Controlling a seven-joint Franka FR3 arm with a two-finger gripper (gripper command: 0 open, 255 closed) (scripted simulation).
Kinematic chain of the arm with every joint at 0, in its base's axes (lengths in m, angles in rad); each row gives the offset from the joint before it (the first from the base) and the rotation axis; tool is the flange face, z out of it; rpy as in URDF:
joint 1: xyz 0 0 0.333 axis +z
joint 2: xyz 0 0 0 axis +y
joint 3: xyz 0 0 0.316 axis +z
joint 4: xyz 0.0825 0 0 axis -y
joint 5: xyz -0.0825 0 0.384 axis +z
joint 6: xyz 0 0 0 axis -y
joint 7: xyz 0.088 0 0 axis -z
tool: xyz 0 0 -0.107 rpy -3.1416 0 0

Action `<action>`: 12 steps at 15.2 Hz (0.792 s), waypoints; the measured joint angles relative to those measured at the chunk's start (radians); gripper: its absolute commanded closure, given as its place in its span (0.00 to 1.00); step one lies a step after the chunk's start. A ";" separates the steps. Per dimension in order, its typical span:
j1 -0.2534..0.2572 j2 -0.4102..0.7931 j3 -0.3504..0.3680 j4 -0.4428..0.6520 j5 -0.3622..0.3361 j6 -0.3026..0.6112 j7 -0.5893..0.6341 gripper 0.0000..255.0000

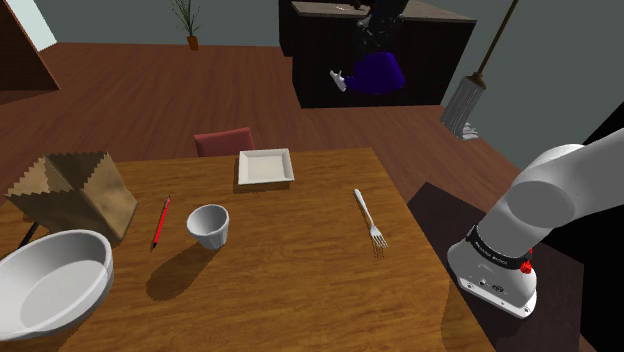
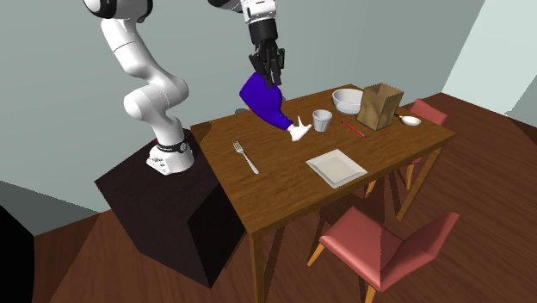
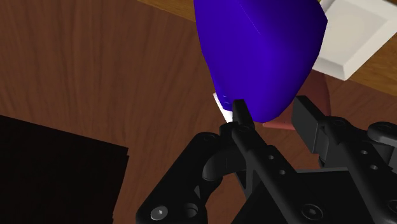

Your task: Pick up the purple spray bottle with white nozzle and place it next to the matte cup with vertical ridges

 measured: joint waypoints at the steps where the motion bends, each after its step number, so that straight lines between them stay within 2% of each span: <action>1: 0.004 0.009 0.021 0.010 0.000 -0.003 0.024 1.00; 6: 0.021 0.079 0.134 0.095 -0.008 -0.035 0.156 1.00; 12: 0.027 0.214 0.272 0.233 -0.058 -0.069 0.319 1.00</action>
